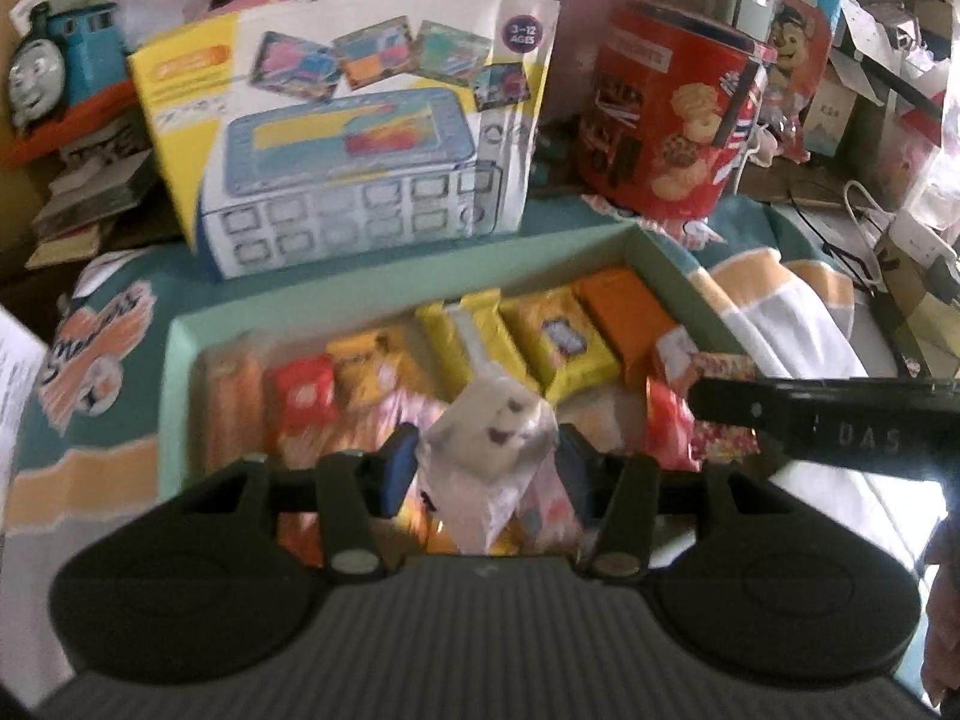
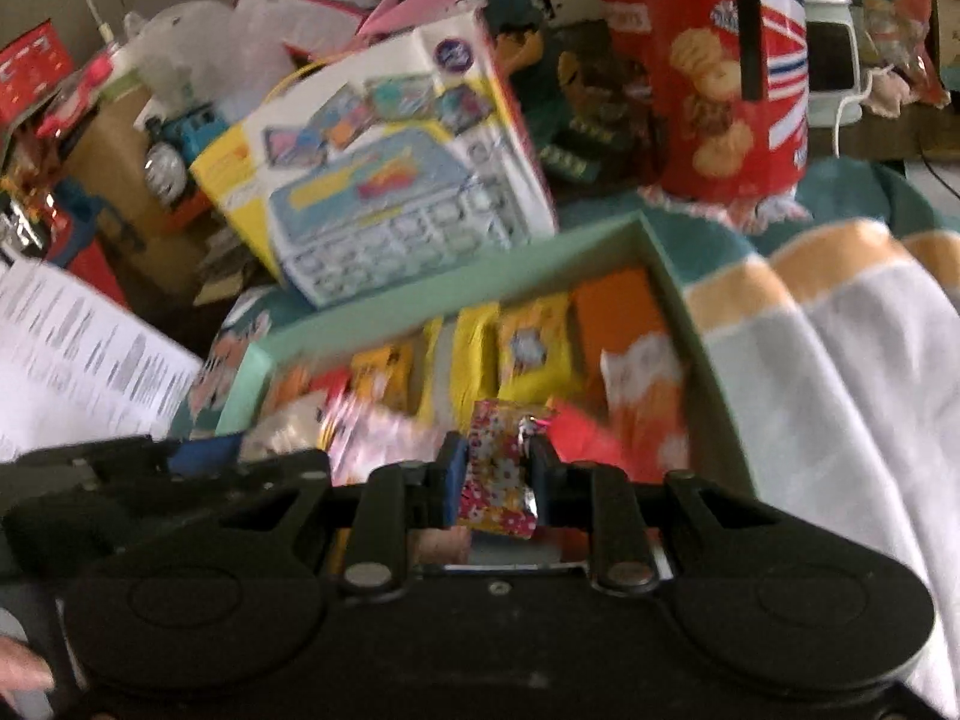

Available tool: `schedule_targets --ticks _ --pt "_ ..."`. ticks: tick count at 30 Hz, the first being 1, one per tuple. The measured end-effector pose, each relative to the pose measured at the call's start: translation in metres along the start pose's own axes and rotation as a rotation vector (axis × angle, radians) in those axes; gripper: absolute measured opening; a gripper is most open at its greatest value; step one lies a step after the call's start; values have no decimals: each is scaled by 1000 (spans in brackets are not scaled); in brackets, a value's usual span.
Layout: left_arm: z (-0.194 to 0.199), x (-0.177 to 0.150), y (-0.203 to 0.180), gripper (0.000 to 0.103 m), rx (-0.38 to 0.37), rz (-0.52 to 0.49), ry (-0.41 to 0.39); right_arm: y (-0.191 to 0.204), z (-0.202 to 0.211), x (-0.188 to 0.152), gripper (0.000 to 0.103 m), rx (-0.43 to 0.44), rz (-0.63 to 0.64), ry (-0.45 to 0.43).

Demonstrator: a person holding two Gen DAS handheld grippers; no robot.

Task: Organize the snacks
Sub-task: 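Carry both snacks into the box and open both tools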

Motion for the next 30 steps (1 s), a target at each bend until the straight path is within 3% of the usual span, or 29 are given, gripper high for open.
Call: schedule_targets --ticks 8,9,10,11,12,13,17,19,30 --pt "-52 26 7 50 4 49 43 -7 -47 43 25 -22 -3 1" --pt "-56 26 9 52 8 62 49 -8 -51 47 32 -22 -6 0" --pt "-58 24 11 63 14 72 52 -10 -54 50 54 -23 -17 0" --pt "-61 23 13 82 32 75 59 -12 -55 52 67 -24 -31 -3" --pt "-63 21 15 87 55 74 63 -15 -55 54 88 -26 -42 -19" --pt "-63 20 17 89 69 71 58 -15 -52 55 94 -26 -43 -37" --pt "-57 17 20 89 71 76 60 -20 -44 47 99 -34 -51 -35" --pt "-49 15 20 95 69 79 53 -22 -37 43 103 -39 -60 -40" --pt "10 -27 4 98 47 61 37 -15 17 9 103 -28 -36 -58"
Point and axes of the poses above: each gripper's, at about its wrist camera, not at the fingertips, and z roughly against the way its jaws point, y to its left, x to its top, the point moved 10 cm from there along -z, roughly the way its jaws point, and after that the axes turned 12 degrees about -z, right-handed, at the moved point
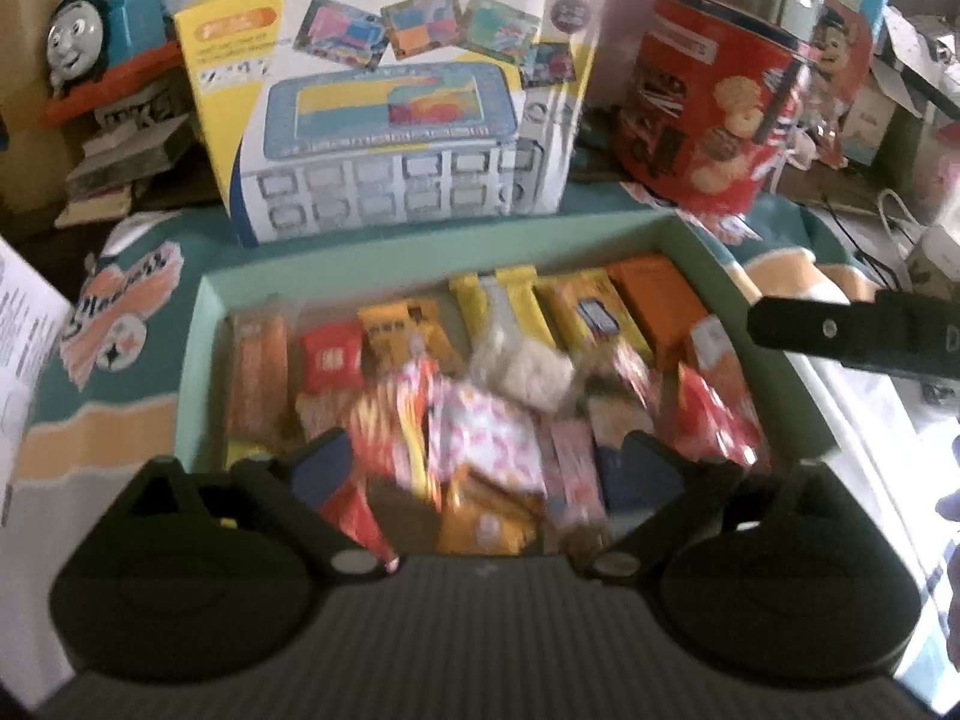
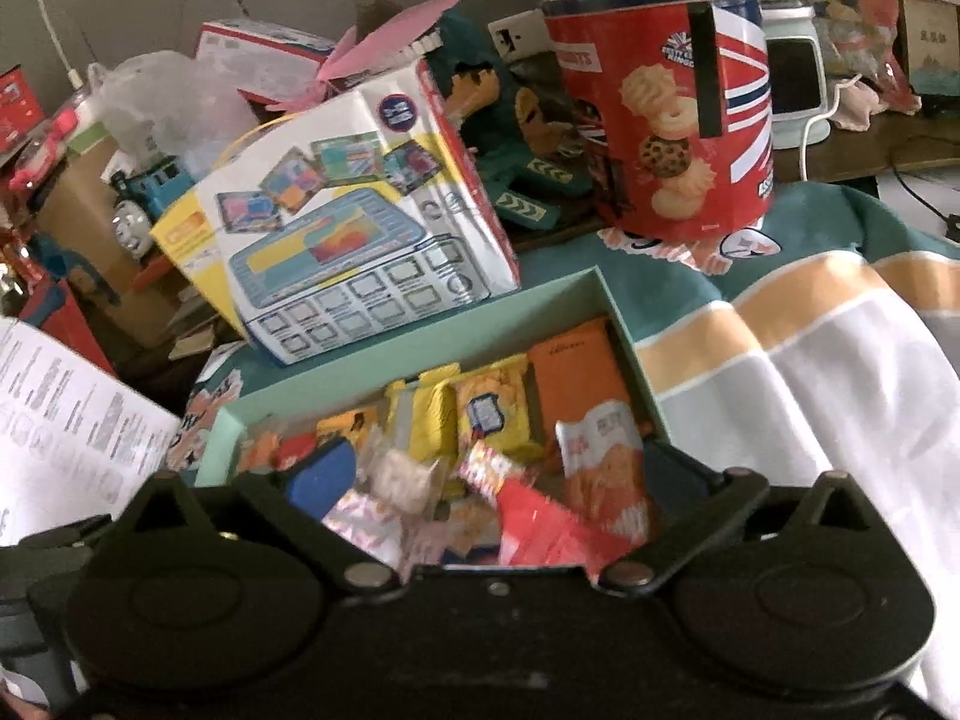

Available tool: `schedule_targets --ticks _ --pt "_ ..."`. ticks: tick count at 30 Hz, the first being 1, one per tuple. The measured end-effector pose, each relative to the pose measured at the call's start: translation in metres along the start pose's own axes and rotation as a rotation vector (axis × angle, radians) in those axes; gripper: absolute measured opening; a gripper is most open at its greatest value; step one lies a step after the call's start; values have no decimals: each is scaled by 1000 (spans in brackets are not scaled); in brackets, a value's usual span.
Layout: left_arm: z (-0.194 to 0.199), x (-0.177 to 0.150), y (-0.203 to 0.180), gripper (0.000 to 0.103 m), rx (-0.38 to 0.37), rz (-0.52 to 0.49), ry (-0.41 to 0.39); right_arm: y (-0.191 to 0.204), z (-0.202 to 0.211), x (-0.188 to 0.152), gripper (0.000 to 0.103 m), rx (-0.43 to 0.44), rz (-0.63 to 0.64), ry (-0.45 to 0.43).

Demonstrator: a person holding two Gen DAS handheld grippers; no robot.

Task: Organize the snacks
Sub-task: 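Carry both snacks into the box and open both tools, then lift both tools out of the box toward the last two snacks, then grasp the pink candy with the left tool while the right tool grasps the brown chocolate bar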

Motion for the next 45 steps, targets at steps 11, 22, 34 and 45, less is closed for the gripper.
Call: schedule_targets --ticks 11,22,34,45 --pt "40 -75 -13 103 -38 -41 35 6 35 -69 103 14 64 64" --pt "43 -159 -7 103 -59 -47 149 5 25 -150 101 29 121 194" --pt "46 -207 -22 93 -152 -72 203 16 5 -193 74 -1 262 286" --pt "45 -201 -1 41 -91 -8 171 26 29 -226 41 -5 372 328"
Point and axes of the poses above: each gripper's, at about its wrist camera, not at the fingertips, and z roughly against the way its jaws point, y to its left, x to its top, the point moved 10 cm from there along -z, roughly the way its jaws point, and after that the axes turned 12 degrees about -z, right-handed, at the moved point
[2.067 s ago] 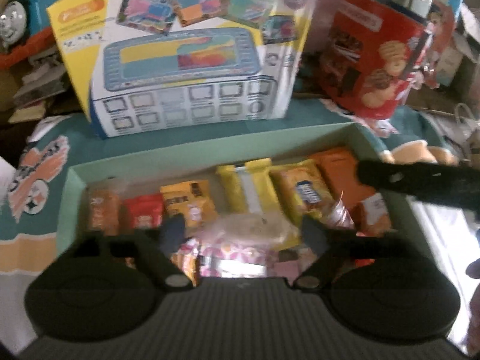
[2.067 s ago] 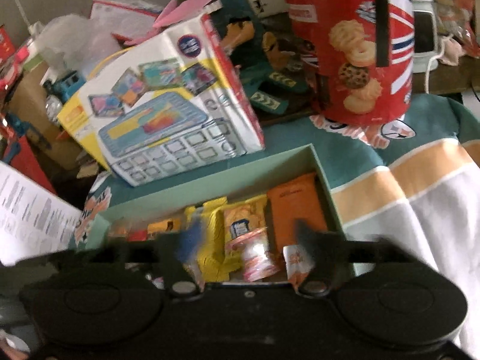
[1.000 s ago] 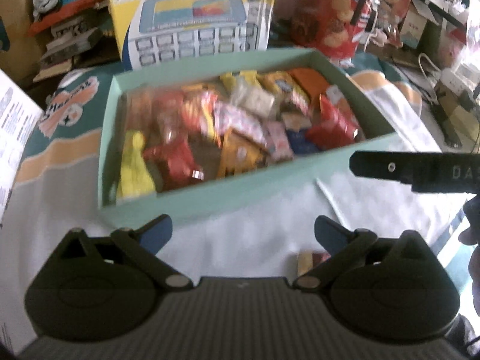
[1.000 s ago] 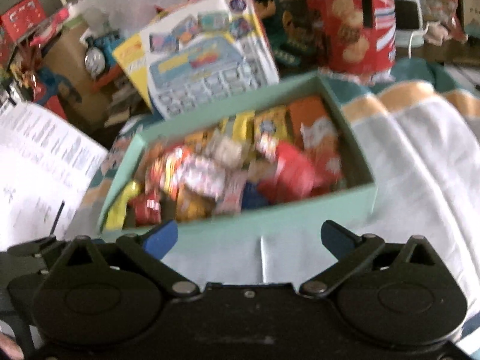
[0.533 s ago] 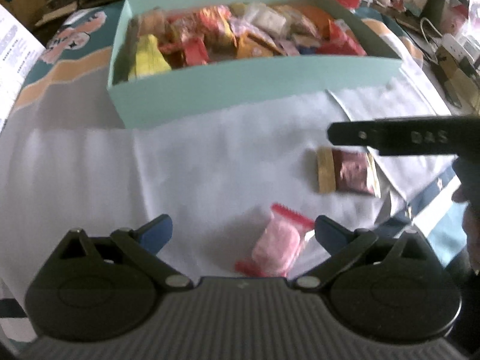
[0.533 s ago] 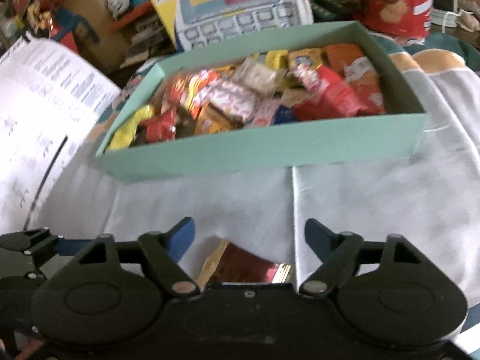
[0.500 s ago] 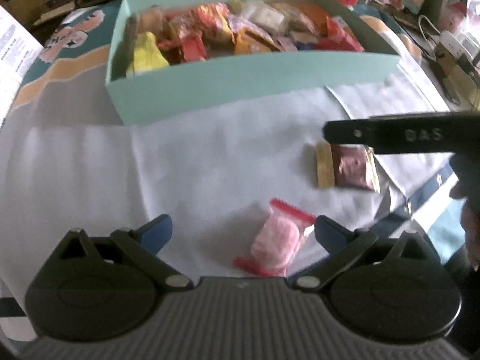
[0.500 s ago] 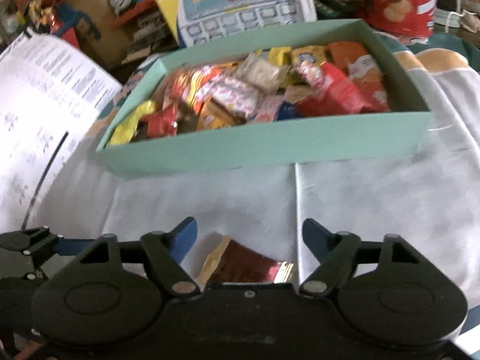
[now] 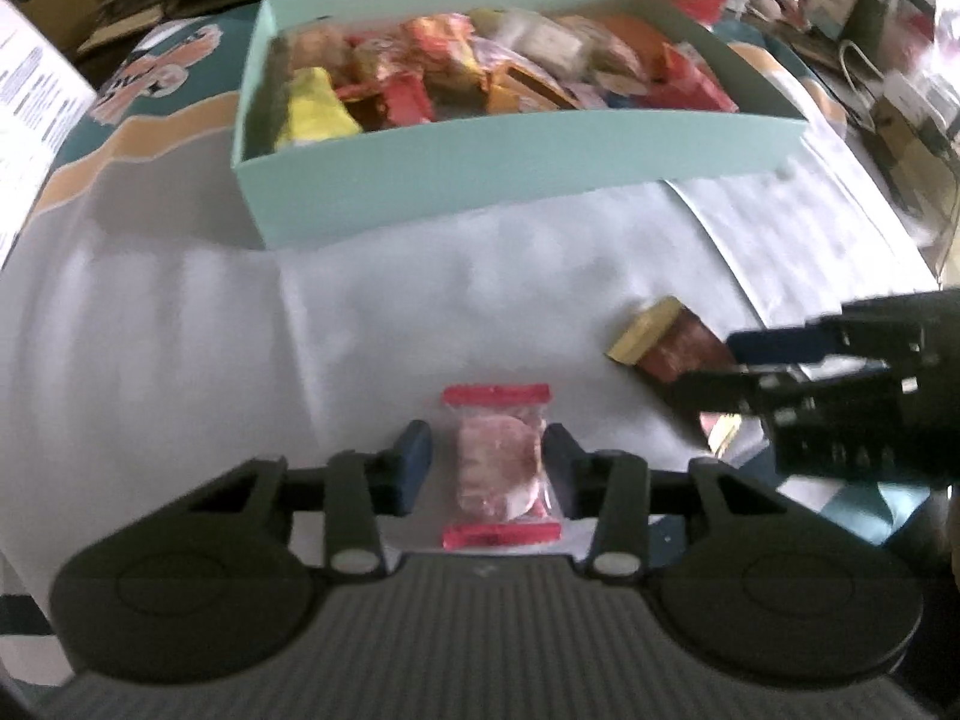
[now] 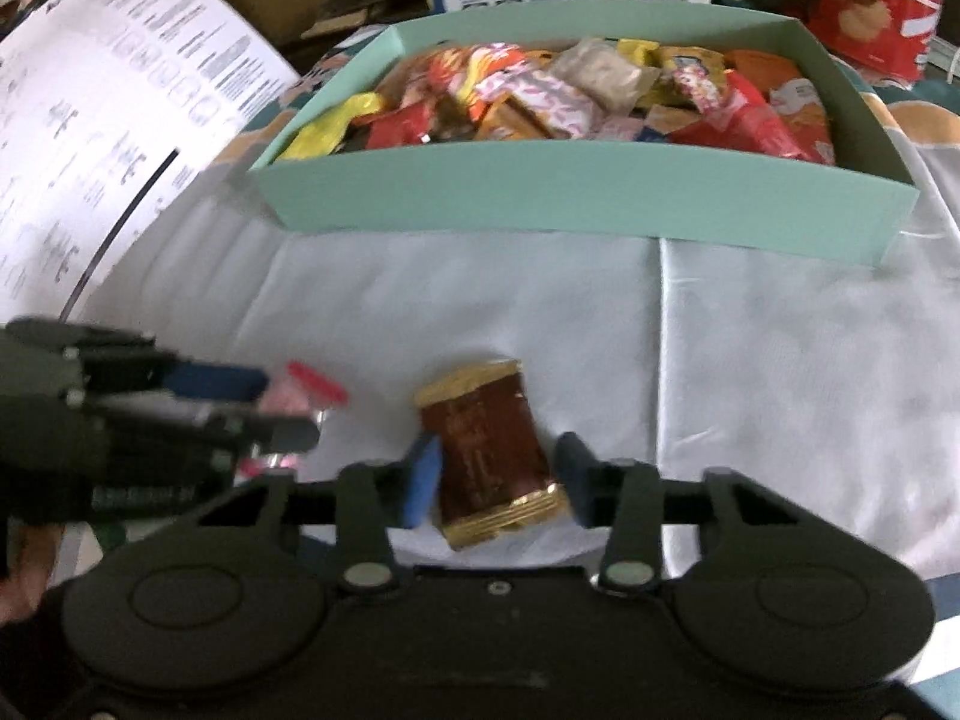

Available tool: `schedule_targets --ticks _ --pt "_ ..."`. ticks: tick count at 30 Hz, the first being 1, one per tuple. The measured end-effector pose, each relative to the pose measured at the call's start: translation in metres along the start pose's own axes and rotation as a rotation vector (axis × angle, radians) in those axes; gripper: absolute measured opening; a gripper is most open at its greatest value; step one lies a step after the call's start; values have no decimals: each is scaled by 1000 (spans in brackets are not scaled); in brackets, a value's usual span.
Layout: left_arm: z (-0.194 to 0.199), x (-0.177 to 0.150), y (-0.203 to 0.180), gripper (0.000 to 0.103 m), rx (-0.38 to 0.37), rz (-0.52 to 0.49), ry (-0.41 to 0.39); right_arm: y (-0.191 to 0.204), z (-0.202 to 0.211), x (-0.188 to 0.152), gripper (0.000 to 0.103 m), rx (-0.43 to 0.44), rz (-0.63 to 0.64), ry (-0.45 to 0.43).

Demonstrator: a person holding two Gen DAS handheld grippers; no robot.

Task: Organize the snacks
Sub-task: 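Grasp the pink candy with the left tool while the right tool grasps the brown chocolate bar, then carry both snacks into the box and open both tools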

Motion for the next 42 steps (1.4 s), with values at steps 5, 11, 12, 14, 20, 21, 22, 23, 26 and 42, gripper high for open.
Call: schedule_targets --ticks 5,11,12,14,20,21,22,23,26,42 --pt "1 -2 1 46 3 2 -1 8 -4 1 44 -26 32 7" --pt "1 -8 9 55 2 43 3 18 -12 -3 50 -98 121 -26" --pt "2 -9 11 55 -6 51 -3 20 -13 -4 49 -116 145 -39" --pt "3 -10 12 55 -10 58 -5 23 -14 -5 46 -132 164 -58" --pt "3 -9 6 29 39 9 -6 8 -6 3 37 -89 17 -37" --pt "4 -8 6 29 40 3 -12 3 -4 4 37 -79 -20 -39" --pt "4 -7 5 28 27 13 -14 0 -1 5 37 -70 -47 -42" --pt "5 -7 6 28 22 25 -18 -4 1 5 37 -62 -73 -43" --pt "6 -7 10 27 36 56 -23 -13 7 7 37 -40 -131 -51" --pt "27 8 17 27 37 75 -71 -25 31 24 37 13 -191 -116"
Point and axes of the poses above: each gripper's, at about its wrist camera, not at the fingertips, and z roughly against the way its jaws point, y to its left, x to its top, the point moved 10 cm from there along -z, roughly the way its jaws point, and after that the axes turned 12 degrees about -z, right-handed, at the moved point
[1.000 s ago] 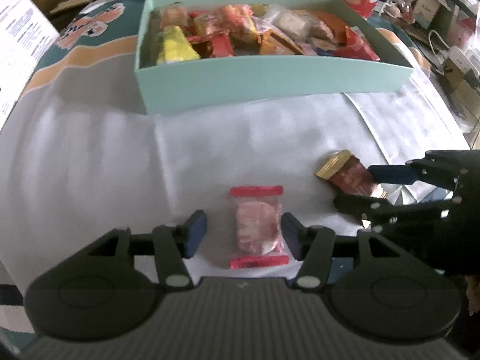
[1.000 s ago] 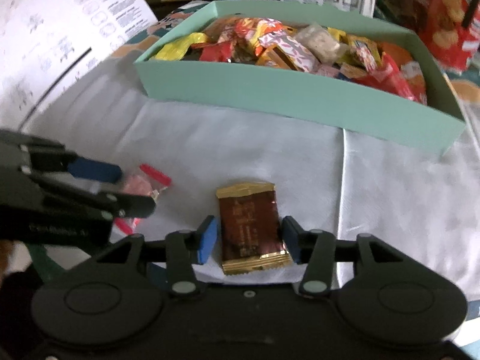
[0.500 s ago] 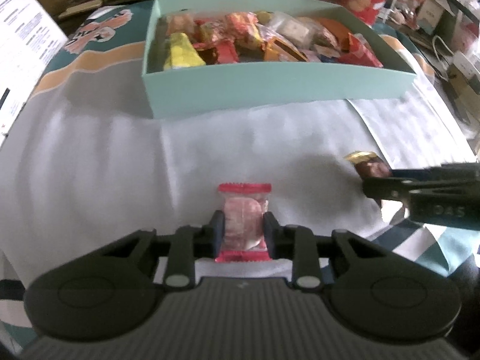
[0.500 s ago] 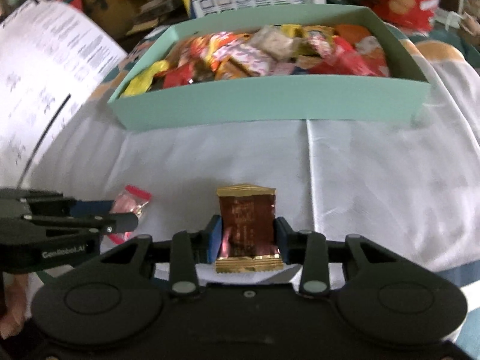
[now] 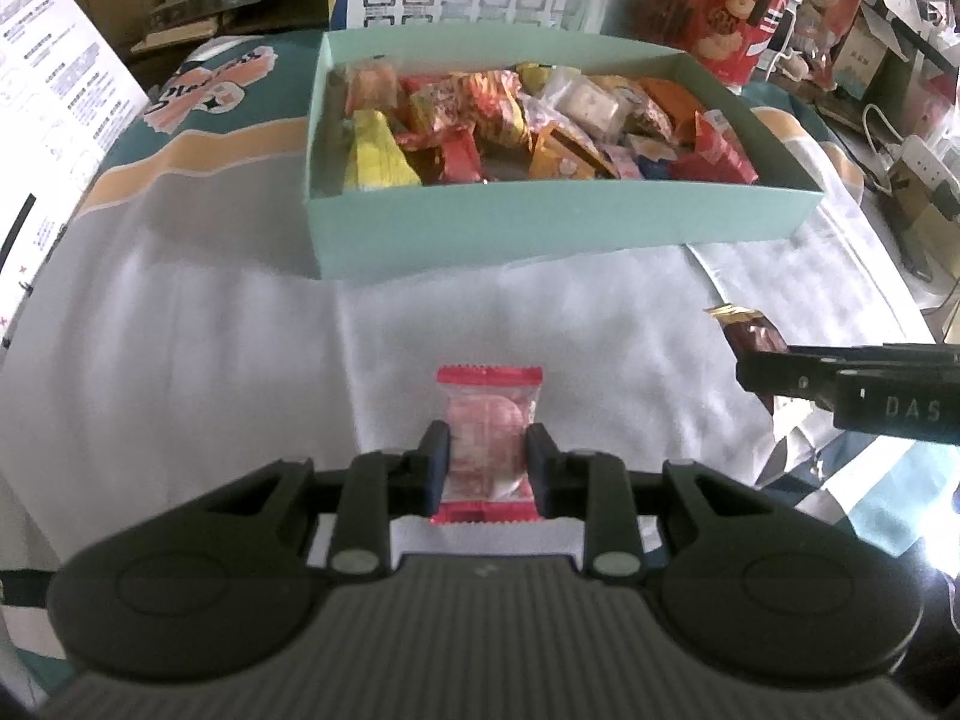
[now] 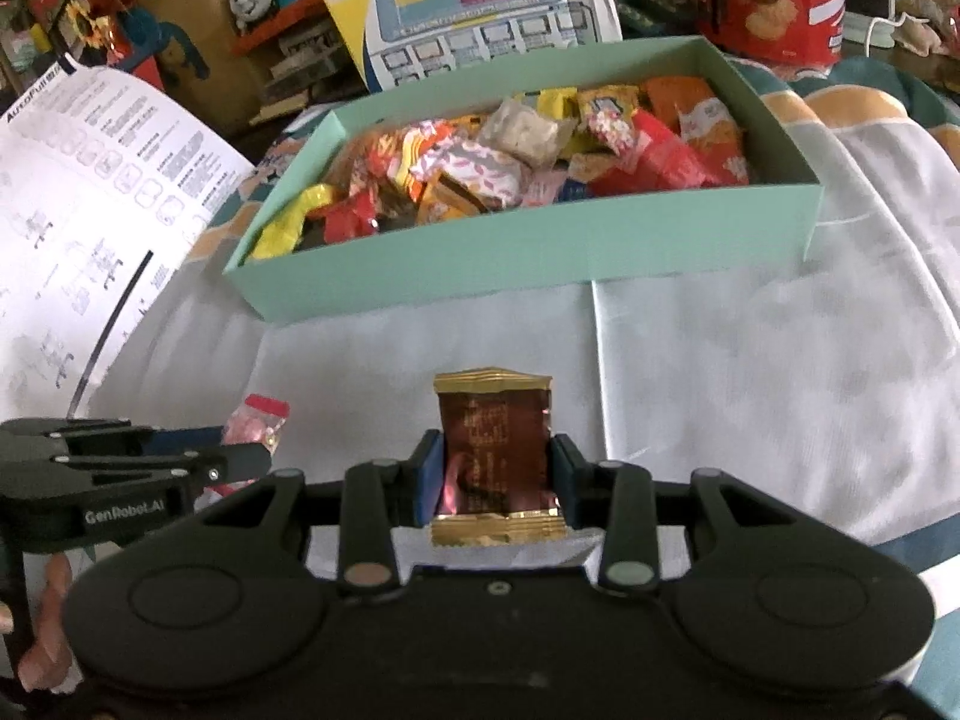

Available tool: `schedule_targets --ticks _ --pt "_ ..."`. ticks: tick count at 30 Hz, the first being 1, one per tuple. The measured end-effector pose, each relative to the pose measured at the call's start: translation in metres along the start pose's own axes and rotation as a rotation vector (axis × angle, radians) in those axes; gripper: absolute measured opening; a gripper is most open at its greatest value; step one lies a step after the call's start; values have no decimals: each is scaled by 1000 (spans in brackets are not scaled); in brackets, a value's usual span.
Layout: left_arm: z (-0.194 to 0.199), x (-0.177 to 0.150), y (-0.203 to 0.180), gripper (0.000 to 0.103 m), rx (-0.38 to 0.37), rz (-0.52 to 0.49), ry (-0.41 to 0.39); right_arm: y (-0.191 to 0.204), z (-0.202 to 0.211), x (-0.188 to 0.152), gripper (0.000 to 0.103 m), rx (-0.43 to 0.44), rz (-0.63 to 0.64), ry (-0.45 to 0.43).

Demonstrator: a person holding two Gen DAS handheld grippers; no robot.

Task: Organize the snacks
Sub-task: 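Carry both snacks into the box and open both tools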

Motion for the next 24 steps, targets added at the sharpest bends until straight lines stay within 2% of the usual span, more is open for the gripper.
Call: schedule_targets --ticks 6,14,24 --pt "4 13 3 27 -15 12 -14 -1 6 13 37 10 -26 -26" --pt "11 53 12 27 -22 22 -66 -4 11 44 37 18 -51 -66" --pt "6 133 47 27 19 38 -136 -4 10 112 37 27 -56 -127"
Point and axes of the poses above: each gripper's, at about its wrist camera, not at the fingertips, and z roughly against the way its jaws point, y to its left, x to its top, the point moved 10 cm from there along -z, roughly the way its jaws point, and after that the axes turned 12 degrees about -z, right-handed, at the moved point
